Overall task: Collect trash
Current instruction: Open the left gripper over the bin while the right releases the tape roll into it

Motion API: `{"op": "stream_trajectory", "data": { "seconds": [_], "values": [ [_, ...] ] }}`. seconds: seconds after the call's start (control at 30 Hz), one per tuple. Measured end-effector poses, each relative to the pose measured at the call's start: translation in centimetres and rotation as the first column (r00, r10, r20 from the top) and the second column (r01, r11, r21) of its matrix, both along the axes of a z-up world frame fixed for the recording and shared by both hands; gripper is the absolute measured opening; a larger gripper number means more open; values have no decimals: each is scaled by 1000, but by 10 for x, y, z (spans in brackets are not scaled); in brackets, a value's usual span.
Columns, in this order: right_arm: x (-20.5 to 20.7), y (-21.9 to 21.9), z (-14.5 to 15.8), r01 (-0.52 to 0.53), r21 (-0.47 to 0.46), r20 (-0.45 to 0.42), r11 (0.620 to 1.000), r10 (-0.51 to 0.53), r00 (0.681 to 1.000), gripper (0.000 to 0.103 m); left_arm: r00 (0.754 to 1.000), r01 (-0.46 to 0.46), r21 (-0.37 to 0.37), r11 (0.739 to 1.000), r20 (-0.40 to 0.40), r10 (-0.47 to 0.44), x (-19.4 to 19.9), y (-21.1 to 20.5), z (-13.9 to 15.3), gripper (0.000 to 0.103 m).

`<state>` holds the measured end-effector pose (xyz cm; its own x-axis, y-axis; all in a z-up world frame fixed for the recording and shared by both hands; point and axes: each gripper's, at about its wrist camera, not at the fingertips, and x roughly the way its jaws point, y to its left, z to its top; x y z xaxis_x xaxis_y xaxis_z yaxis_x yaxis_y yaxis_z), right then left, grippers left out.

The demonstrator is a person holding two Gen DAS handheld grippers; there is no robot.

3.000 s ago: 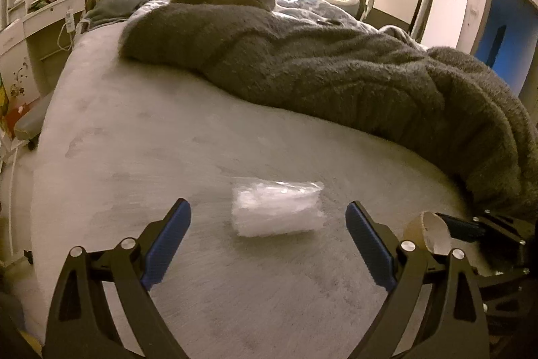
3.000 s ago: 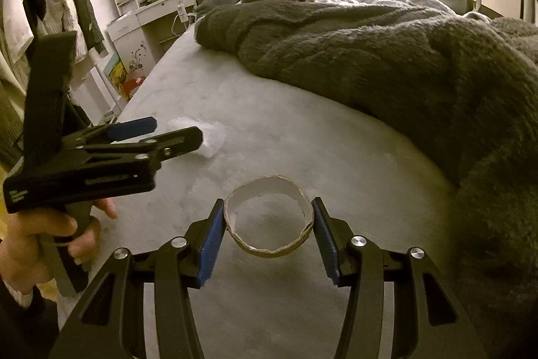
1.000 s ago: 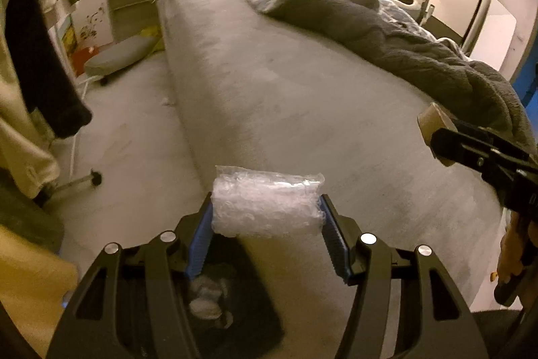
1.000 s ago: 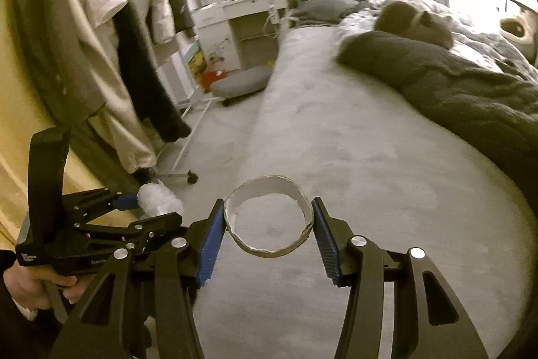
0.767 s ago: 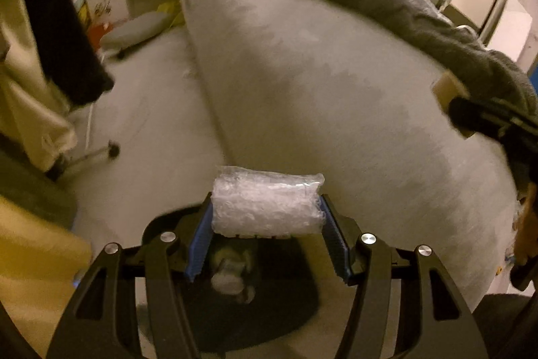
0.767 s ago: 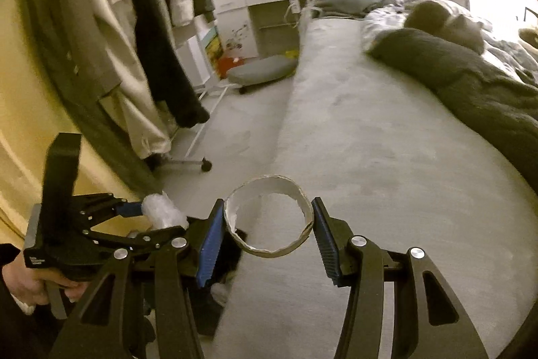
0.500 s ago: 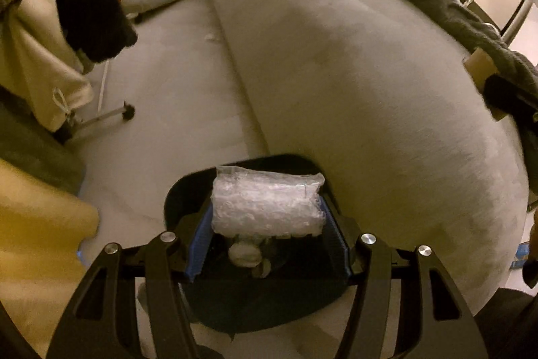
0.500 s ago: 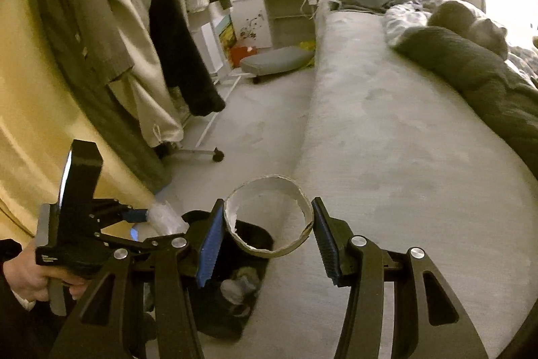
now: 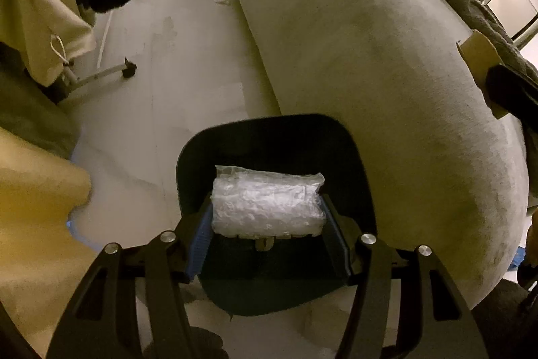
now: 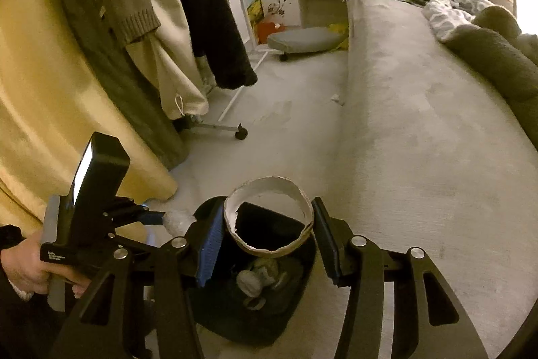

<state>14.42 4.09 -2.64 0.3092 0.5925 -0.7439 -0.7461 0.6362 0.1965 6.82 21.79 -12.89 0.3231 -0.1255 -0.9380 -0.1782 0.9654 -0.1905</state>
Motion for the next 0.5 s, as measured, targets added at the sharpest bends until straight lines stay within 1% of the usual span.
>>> {"op": "stream_trajectory", "data": {
  "seconds": [0.23, 0.43, 0.5],
  "values": [
    [3, 14, -10, -8, -23, -21, 1000, 8, 1000, 52, 998, 10, -38, 999, -56, -13, -7, 8, -15, 63],
    [0, 29, -18, -33, -44, -32, 999, 31, 999, 52, 997, 22, -53, 998, -68, -25, -13, 12, -19, 72],
    [-1, 33, -22, -39, -53, -39, 998, 37, 999, 52, 997, 21, -53, 998, -68, -24, -15, 14, -19, 73]
  ]
}}
